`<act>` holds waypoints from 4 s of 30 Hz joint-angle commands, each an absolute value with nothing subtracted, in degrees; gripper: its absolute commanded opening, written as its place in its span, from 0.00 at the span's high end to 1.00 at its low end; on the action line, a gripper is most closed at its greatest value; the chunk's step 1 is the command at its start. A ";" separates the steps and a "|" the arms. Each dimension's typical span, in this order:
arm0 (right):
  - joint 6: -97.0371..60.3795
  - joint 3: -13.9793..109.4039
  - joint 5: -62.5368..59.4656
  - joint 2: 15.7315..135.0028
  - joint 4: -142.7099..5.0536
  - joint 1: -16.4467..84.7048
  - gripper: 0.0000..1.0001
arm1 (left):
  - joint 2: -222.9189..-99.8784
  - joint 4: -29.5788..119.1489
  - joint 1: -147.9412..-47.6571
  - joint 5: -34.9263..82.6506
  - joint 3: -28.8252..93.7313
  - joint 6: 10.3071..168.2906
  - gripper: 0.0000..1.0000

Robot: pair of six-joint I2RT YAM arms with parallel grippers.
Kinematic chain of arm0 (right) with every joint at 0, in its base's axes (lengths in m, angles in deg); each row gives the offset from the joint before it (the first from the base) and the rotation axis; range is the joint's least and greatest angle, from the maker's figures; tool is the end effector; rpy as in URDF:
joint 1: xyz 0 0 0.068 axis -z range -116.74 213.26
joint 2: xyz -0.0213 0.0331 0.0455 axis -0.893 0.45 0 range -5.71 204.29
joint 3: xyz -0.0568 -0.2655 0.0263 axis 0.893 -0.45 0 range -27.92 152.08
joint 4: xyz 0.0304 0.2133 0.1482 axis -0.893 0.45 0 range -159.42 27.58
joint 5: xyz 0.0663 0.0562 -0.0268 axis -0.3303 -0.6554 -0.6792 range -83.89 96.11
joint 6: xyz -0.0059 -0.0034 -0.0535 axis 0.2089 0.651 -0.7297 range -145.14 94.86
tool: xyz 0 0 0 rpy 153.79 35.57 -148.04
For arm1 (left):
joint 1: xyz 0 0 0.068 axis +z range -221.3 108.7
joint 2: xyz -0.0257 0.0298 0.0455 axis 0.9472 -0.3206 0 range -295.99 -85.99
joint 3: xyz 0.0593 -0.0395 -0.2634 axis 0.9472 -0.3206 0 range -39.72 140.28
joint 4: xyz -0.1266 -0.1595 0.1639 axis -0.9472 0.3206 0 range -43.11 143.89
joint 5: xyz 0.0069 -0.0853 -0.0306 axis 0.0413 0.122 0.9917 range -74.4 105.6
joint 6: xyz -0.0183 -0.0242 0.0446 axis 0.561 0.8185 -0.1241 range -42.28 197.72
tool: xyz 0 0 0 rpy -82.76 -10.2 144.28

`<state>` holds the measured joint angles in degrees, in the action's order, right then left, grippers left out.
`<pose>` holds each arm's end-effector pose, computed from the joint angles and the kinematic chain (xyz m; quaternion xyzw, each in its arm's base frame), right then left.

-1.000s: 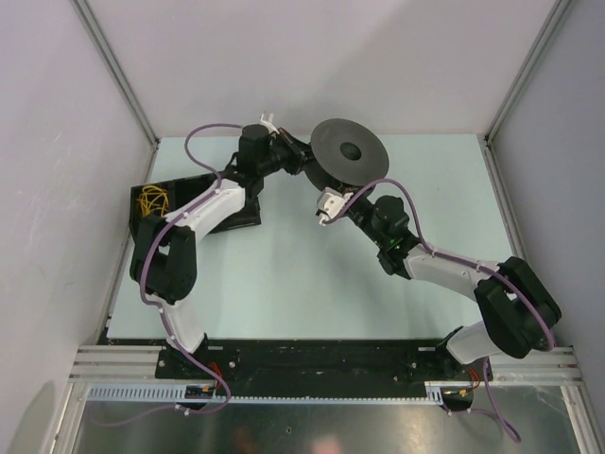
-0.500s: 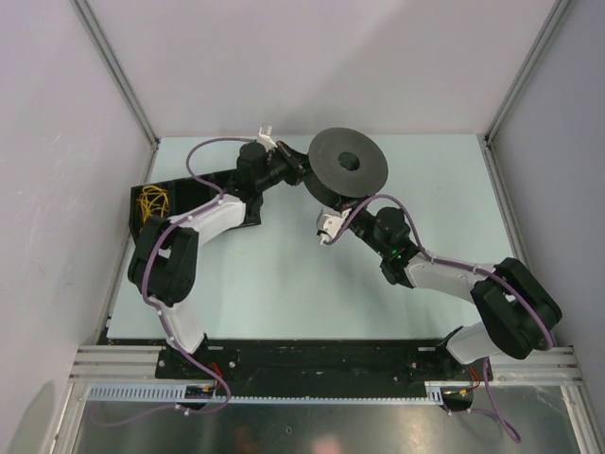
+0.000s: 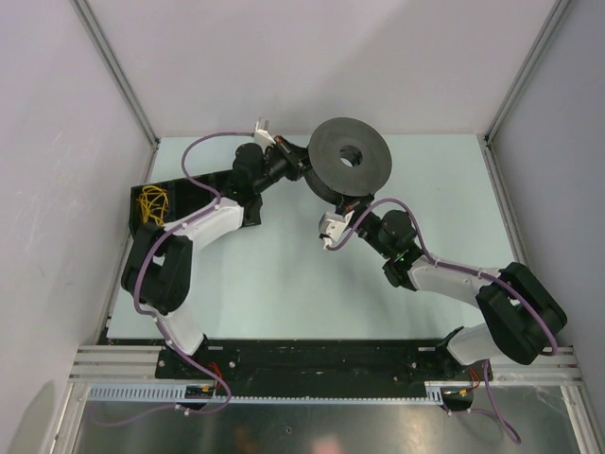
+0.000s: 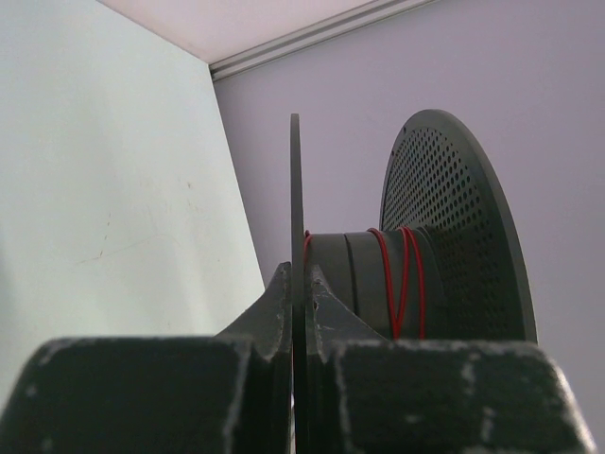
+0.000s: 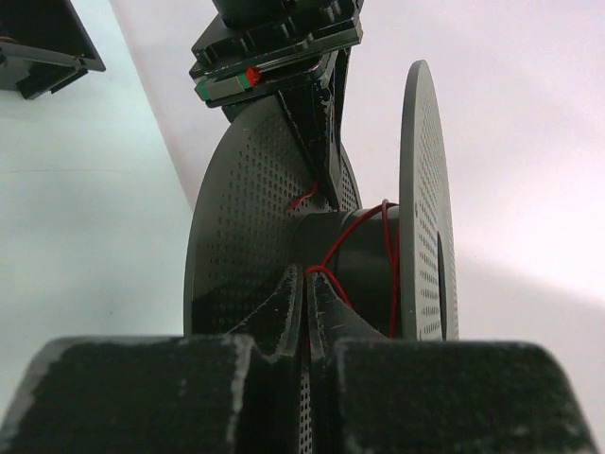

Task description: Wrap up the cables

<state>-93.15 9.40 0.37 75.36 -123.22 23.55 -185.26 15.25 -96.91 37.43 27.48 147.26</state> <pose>0.2326 0.1978 0.2673 -0.5408 0.3475 -0.1559 0.7500 0.3630 -0.1887 0.2940 -0.1370 0.6963 -0.6012 0.3674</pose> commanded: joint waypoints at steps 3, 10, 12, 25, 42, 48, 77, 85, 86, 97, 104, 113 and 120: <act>-93.67 10.13 -6.45 74.59 -126.61 22.72 1.00 | -179.55 9.80 -102.78 46.31 26.45 144.81 1.00; -94.00 10.13 -7.16 74.42 -126.98 22.91 1.00 | -178.09 9.80 -103.07 45.77 25.65 143.72 1.00; -94.10 10.13 -7.38 74.44 -127.16 22.85 1.00 | -177.66 9.80 -103.10 45.58 25.54 143.39 1.00; -94.77 10.87 -7.95 74.63 -127.24 22.47 1.00 | -176.82 9.80 -103.44 45.96 25.70 142.26 1.00; -91.73 13.37 -9.59 82.33 -129.31 31.12 1.00 | -190.11 9.65 -101.87 46.13 34.07 146.01 1.00; -91.42 17.26 -11.24 92.58 -133.09 36.57 1.00 | -200.71 7.63 -101.17 47.70 40.80 147.37 1.00; -98.75 60.91 -2.24 144.52 -144.82 42.37 1.00 | -237.06 10.54 -96.86 40.08 72.28 148.88 0.61; -100.65 67.88 -4.02 149.37 -141.50 43.79 1.00 | -230.33 10.63 -95.41 39.16 62.67 149.49 0.44; -100.74 67.97 -4.41 149.65 -141.50 43.90 1.00 | -229.18 10.66 -95.31 38.76 61.09 149.33 0.43; -101.52 62.64 -6.51 149.23 -145.15 44.37 1.00 | -218.22 11.44 -94.85 33.39 48.17 145.57 0.28; -102.28 56.77 -7.83 148.06 -148.13 44.86 1.00 | -214.83 16.01 -94.73 29.54 43.56 143.48 0.25; -101.91 53.13 -8.96 147.59 -150.97 44.36 0.93 | -208.62 16.65 -94.22 29.57 39.94 137.08 0.21; -100.76 48.49 -8.53 145.69 -153.27 43.90 0.76 | -204.13 17.96 -94.07 30.65 40.08 130.25 0.18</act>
<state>-101.02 53.09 -7.92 143.47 -146.31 44.25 -210.65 18.44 -94.35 31.17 39.83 137.12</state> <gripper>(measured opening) 0.199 0.804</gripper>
